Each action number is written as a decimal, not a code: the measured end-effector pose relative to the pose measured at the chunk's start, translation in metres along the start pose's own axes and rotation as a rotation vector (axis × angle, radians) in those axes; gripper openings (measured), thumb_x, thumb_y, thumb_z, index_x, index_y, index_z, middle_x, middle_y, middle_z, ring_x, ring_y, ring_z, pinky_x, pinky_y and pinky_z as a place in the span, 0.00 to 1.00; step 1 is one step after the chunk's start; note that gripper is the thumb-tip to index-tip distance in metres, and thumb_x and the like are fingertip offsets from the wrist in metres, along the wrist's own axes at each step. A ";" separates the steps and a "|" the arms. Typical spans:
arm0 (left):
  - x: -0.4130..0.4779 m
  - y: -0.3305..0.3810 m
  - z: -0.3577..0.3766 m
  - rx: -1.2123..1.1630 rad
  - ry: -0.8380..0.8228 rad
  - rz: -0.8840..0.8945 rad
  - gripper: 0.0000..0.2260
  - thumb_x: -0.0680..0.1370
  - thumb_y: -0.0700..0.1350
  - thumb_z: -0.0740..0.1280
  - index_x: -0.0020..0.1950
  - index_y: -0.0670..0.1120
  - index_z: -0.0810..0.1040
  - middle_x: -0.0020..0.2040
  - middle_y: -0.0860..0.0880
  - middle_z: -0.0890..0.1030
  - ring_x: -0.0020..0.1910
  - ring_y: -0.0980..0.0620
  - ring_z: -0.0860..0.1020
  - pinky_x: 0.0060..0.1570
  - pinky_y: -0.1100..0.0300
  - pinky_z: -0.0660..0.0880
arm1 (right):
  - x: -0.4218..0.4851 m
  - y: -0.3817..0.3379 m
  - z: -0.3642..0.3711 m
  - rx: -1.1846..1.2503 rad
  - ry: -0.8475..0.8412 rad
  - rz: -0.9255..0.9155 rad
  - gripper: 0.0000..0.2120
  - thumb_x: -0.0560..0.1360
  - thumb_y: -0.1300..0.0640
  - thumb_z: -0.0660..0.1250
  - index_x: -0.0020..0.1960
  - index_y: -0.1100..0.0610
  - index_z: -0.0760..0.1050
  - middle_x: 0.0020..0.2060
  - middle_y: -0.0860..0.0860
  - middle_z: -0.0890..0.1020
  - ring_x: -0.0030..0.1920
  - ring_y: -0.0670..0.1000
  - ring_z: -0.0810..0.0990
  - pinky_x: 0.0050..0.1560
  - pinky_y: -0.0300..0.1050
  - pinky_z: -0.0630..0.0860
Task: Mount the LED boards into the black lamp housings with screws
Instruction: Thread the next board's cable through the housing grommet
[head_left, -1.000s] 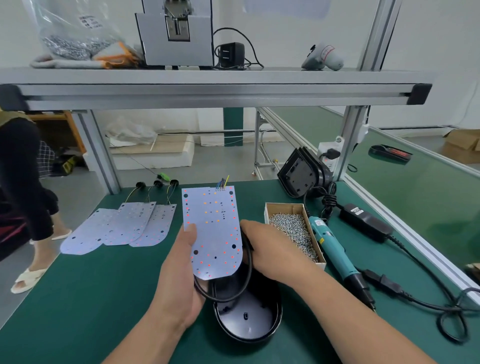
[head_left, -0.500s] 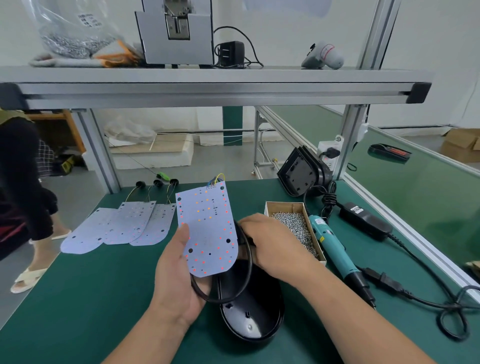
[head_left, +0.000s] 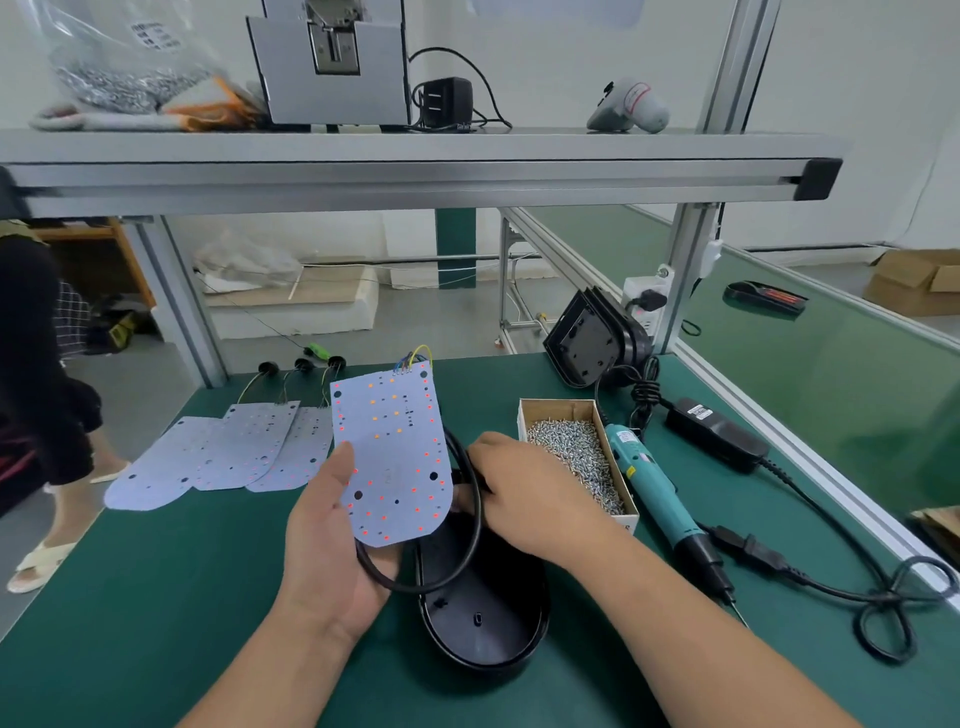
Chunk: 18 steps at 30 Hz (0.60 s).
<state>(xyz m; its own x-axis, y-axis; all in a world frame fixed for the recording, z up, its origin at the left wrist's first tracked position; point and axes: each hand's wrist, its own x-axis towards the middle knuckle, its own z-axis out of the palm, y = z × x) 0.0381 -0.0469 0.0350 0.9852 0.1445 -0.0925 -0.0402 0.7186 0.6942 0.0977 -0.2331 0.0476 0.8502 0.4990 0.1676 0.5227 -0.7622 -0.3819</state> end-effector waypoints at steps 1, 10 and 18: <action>0.001 0.000 -0.001 -0.031 0.017 -0.008 0.16 0.83 0.54 0.64 0.57 0.48 0.90 0.63 0.44 0.86 0.56 0.42 0.87 0.47 0.47 0.85 | 0.000 0.001 0.001 0.006 -0.001 0.006 0.17 0.81 0.42 0.68 0.47 0.55 0.72 0.48 0.52 0.76 0.49 0.60 0.79 0.49 0.55 0.76; 0.005 0.003 -0.008 -0.096 0.018 -0.069 0.22 0.85 0.52 0.61 0.76 0.43 0.77 0.73 0.39 0.79 0.75 0.36 0.75 0.76 0.40 0.70 | 0.002 0.006 -0.003 0.083 0.004 0.036 0.18 0.77 0.44 0.73 0.38 0.45 0.66 0.40 0.45 0.72 0.42 0.54 0.75 0.40 0.48 0.64; -0.002 0.003 0.001 0.044 -0.051 -0.015 0.18 0.81 0.56 0.65 0.62 0.49 0.88 0.65 0.43 0.85 0.59 0.42 0.86 0.49 0.46 0.85 | 0.002 0.000 -0.003 0.063 -0.011 0.027 0.21 0.76 0.41 0.75 0.36 0.44 0.64 0.37 0.46 0.73 0.38 0.55 0.73 0.39 0.49 0.68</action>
<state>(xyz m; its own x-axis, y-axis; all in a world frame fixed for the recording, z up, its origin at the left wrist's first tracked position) 0.0367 -0.0458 0.0376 0.9929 0.0983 -0.0675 -0.0190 0.6895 0.7241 0.0999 -0.2331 0.0505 0.8632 0.4831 0.1468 0.4941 -0.7484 -0.4425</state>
